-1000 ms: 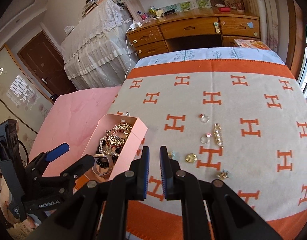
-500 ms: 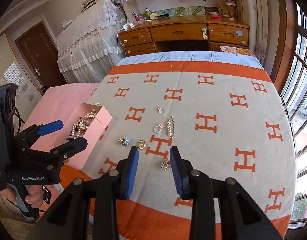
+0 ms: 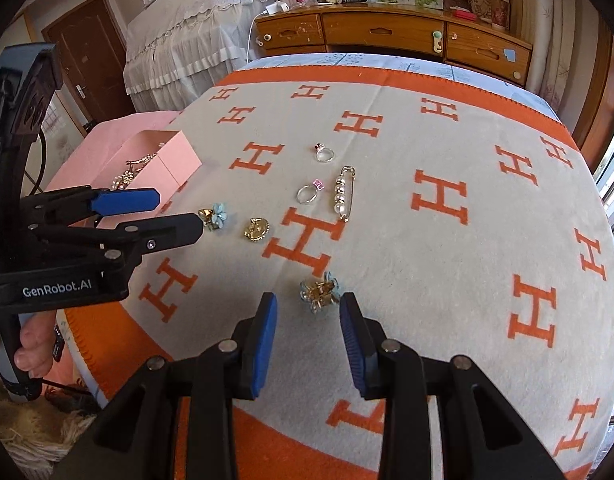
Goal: Organize jewelry
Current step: 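Grasp the blue flower brooch with the right tool while the left tool grasps the gold bee brooch, then carry both brooches into the pink box and open both tools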
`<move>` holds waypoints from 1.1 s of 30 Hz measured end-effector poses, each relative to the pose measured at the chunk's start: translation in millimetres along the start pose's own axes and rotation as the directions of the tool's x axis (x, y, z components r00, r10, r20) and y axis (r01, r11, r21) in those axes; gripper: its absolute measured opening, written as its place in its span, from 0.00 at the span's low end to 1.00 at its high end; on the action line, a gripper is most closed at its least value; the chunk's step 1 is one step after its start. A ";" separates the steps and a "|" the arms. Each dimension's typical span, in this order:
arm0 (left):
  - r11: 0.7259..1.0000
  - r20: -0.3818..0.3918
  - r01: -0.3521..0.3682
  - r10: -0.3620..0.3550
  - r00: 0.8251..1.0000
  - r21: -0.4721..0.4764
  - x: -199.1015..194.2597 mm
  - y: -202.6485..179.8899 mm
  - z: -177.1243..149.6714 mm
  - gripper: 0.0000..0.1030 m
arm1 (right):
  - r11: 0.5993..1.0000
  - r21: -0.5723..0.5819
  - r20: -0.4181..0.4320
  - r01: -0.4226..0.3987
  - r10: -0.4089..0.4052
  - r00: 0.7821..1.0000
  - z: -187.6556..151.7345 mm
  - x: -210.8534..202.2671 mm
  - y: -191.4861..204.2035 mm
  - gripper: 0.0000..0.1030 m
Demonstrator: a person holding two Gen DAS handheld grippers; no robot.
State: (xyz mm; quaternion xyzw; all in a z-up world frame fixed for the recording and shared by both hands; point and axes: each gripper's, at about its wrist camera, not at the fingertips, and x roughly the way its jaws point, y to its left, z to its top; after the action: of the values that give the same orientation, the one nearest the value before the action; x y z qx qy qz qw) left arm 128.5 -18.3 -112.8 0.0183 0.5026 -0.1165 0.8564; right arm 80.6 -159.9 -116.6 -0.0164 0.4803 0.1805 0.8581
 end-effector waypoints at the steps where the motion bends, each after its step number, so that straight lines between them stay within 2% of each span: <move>1: 1.000 -0.004 0.001 -0.001 1.000 0.000 2.2 0.5 0.3 0.58 | 1.000 -0.009 0.008 0.015 -0.015 1.000 0.0 0.6 0.2 0.32; 5: 1.000 -0.020 -0.002 0.002 1.000 -0.005 12.6 3.4 3.9 0.51 | 0.998 -0.038 0.024 0.044 -0.043 0.999 -0.7 3.4 0.5 0.32; 6: 1.000 -0.025 -0.001 0.001 1.000 -0.005 15.0 4.1 4.7 0.46 | 0.998 -0.041 0.024 0.047 -0.046 0.999 -1.5 4.5 0.3 0.32; 8: 1.000 -0.038 0.006 -0.006 0.999 -0.003 20.1 4.4 5.9 0.39 | 0.997 -0.046 0.032 0.063 -0.062 0.998 -2.4 6.6 0.6 0.22; 12: 1.000 -0.051 0.009 -0.009 0.999 -0.006 27.8 5.0 6.6 0.25 | 0.998 -0.032 0.047 0.059 -0.058 0.997 -4.6 4.9 -0.6 0.15; 13: 1.000 -0.047 0.006 -0.006 0.999 -0.002 27.6 4.5 6.7 0.19 | 0.998 -0.025 0.049 0.051 -0.050 0.998 -5.0 4.5 -1.2 0.13; 15: 1.000 -0.048 0.012 -0.012 0.999 0.004 28.8 3.5 7.0 0.12 | 0.999 -0.014 0.054 0.043 -0.042 0.998 -5.7 3.9 -2.3 0.12; 25: 1.000 -0.017 0.014 -0.014 1.000 0.010 21.6 1.5 3.4 0.11 | 0.999 0.045 0.075 -0.012 0.008 0.997 -7.0 -1.4 -8.6 0.12; 33: 1.000 0.053 0.025 -0.026 0.998 0.010 -13.4 2.4 0.3 0.11 | 0.998 0.050 0.120 -0.027 0.021 0.993 -6.9 -19.6 1.1 0.12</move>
State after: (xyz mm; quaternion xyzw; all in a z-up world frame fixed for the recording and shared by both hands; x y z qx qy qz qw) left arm 123.0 -13.5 -101.3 0.0130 0.4795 -0.1303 0.8677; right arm 65.4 -166.0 -103.9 0.0222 0.4327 0.1791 0.8833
